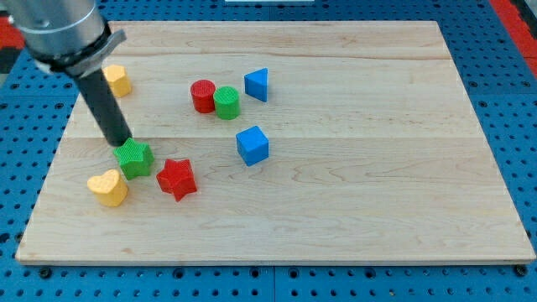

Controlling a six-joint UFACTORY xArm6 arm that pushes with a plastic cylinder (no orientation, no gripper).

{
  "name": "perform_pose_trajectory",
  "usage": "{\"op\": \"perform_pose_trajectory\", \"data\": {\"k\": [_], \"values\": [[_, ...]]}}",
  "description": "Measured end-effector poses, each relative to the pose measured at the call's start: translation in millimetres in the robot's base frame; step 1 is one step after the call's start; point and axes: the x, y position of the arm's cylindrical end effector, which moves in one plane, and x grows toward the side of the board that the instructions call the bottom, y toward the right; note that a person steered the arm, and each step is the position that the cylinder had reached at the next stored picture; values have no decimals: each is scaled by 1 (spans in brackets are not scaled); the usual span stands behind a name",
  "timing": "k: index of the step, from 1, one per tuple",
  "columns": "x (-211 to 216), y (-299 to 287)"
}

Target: Push the blue cube into the red star

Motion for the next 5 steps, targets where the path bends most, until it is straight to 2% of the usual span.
{"op": "perform_pose_trajectory", "data": {"k": [1,2,4,5], "values": [[2,58],[19,140],[-43,301],[6,333]]}}
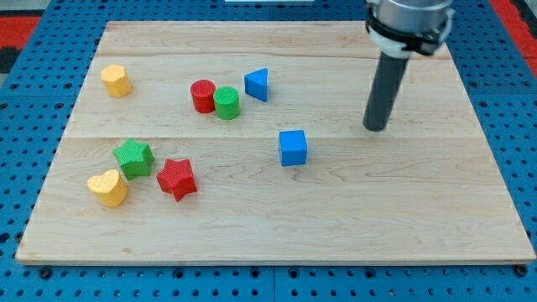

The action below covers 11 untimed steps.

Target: Push the blue cube into the red star

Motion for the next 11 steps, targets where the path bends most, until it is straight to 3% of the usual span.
{"op": "perform_pose_trajectory", "data": {"k": [3,5,8,11], "values": [[43,-224],[-8,-50],[-9,-6],[-9,0]]}}
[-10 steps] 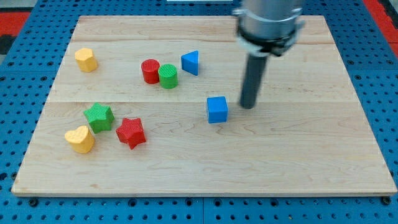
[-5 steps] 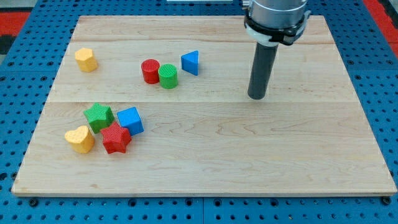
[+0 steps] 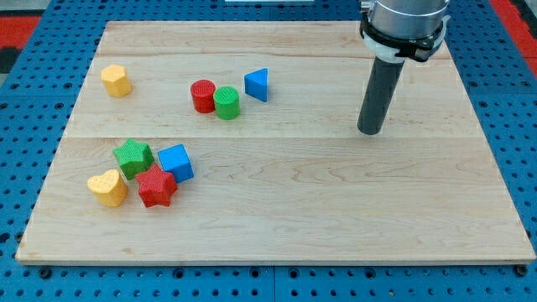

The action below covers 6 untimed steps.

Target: Push the blue cube into the red star

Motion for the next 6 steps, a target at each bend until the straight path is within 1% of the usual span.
{"op": "perform_pose_trajectory", "data": {"k": [1,2,4,5,6], "values": [[-13,6],[-42,15],[-87,10],[-121,7],[-125,-50]]}}
